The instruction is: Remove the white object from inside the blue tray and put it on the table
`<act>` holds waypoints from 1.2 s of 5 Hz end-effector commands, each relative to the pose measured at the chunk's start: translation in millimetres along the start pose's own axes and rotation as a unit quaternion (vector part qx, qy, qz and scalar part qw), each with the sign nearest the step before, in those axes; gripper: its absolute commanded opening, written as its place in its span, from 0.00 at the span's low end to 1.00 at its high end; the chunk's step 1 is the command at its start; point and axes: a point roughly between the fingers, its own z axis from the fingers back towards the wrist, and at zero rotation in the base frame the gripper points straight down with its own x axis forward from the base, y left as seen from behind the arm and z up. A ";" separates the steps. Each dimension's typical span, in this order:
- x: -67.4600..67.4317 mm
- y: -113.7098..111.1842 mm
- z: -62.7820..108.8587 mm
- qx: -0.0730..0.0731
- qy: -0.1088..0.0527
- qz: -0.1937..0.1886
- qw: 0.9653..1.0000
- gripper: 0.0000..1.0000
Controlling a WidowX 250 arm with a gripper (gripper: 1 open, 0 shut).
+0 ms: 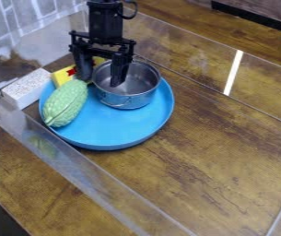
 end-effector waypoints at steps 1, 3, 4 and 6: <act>3.0 8.0 11.8 0.001 -0.023 0.008 1.000 1.00; 3.4 9.9 6.4 0.005 -0.022 0.007 1.000 1.00; 5.3 6.3 2.0 0.006 -0.021 0.003 1.000 1.00; 8.8 0.0 -7.7 0.011 -0.018 -0.003 1.000 1.00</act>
